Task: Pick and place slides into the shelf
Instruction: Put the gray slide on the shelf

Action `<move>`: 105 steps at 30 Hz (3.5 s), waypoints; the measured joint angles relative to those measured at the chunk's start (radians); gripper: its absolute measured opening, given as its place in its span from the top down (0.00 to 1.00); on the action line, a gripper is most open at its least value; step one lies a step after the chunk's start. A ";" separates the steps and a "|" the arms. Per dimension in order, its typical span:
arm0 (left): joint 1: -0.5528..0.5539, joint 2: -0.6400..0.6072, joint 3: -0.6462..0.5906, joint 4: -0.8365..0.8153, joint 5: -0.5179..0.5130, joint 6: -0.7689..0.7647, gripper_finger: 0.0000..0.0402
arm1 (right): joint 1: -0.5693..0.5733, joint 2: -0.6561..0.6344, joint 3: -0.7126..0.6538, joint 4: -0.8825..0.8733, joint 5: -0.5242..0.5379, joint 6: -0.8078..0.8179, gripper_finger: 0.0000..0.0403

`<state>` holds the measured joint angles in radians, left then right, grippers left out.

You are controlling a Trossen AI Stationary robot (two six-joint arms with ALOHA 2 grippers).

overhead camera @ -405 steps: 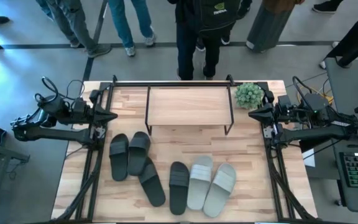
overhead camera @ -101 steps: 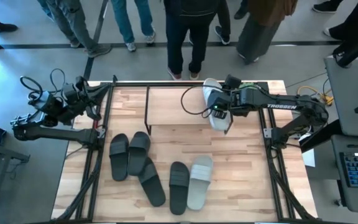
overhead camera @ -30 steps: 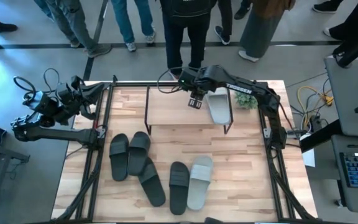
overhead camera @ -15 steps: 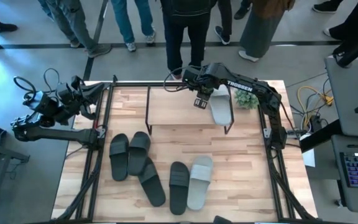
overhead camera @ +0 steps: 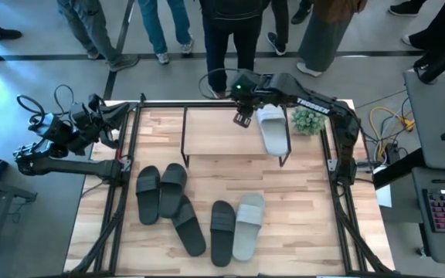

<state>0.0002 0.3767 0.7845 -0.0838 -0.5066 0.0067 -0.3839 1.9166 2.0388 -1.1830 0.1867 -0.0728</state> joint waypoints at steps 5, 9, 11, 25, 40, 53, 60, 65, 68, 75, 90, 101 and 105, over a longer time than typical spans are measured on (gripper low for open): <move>0.000 0.000 0.000 0.000 0.000 0.000 1.00 | 0.102 -0.069 -0.013 -0.009 -0.146 -0.089 0.66; 0.000 0.000 0.000 -0.003 0.000 0.000 1.00 | 0.224 -0.140 -0.057 -0.013 -0.075 -0.111 0.66; 0.000 0.000 0.000 -0.003 0.000 0.000 1.00 | 0.276 -0.181 -0.095 -0.027 -0.020 -0.081 0.66; 0.000 0.000 -0.004 -0.010 0.000 0.001 1.00 | 0.773 -0.380 -0.577 0.014 0.203 0.594 0.66; 0.000 0.002 -0.004 -0.009 0.000 0.001 1.00 | 1.082 -0.083 -0.609 0.168 0.236 0.818 0.66; 0.000 0.007 -0.004 -0.013 0.000 -0.001 1.00 | 1.091 0.113 -0.524 0.229 0.347 0.858 0.66; 0.000 0.007 -0.003 -0.014 0.000 -0.002 1.00 | 1.072 0.126 -0.513 0.219 0.428 0.899 0.66; 0.000 0.007 -0.003 -0.015 0.000 -0.002 1.00 | 1.067 0.136 -0.522 0.217 0.462 0.887 0.66; 0.000 0.007 -0.003 -0.016 0.001 -0.003 1.00 | 1.053 0.167 -0.528 0.217 0.472 0.884 0.66; 0.000 0.007 -0.003 -0.016 0.000 -0.003 1.00 | 1.043 0.220 -0.528 0.190 0.551 0.881 0.67; 0.000 0.054 -0.003 -0.015 0.001 -0.030 1.00 | 1.001 0.198 -0.524 0.106 0.667 0.890 0.97; 0.000 0.103 -0.003 -0.012 0.001 -0.030 1.00 | 0.991 -0.042 -0.524 0.098 0.778 0.876 0.98; 0.000 0.097 -0.003 -0.011 0.001 -0.029 1.00 | 0.950 -0.149 -0.524 0.105 0.796 0.737 0.98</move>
<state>-0.0002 0.4737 0.7815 -0.0952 -0.5053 -0.0227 0.5665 1.7672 1.5146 -1.0780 0.9829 0.6647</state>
